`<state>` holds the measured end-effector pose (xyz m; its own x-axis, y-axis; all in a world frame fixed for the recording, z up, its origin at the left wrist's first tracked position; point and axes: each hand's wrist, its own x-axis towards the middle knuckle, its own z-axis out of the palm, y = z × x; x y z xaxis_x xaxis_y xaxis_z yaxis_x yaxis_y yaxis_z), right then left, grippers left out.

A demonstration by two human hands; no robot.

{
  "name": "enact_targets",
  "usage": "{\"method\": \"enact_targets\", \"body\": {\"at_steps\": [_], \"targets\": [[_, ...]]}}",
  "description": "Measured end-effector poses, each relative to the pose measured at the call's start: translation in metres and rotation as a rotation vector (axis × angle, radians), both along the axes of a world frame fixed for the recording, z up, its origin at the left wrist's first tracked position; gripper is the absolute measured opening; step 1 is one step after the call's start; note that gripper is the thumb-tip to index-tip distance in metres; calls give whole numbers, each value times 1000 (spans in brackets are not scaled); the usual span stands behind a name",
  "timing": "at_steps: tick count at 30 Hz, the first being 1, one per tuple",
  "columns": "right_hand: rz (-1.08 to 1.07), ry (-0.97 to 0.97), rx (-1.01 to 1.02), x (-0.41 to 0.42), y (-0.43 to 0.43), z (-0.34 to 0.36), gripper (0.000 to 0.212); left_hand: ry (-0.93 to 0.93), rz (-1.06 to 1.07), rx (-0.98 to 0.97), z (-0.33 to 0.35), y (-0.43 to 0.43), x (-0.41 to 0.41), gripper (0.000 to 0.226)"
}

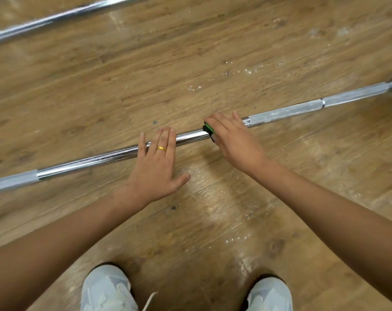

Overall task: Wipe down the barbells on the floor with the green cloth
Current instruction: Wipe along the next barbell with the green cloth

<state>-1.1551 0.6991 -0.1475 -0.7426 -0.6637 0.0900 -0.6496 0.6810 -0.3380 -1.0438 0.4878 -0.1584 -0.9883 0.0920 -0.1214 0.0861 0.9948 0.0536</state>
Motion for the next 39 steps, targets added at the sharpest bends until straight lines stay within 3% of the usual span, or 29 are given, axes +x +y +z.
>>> {"method": "enact_targets", "body": {"at_steps": [21,29,34,39], "targets": [[-112,10,-114,3,-3,-7,45,1,5,-56,1,3,1,109],[-128,7,-62,11,-4,-3,47,10,-20,-20,-1,0,4,107],[7,78,4,27,-16,-8,51,35,4,-20,-6,3,5,108],[-203,14,-21,7,9,3,44,22,-4,-26,2,3,8,107]]}}
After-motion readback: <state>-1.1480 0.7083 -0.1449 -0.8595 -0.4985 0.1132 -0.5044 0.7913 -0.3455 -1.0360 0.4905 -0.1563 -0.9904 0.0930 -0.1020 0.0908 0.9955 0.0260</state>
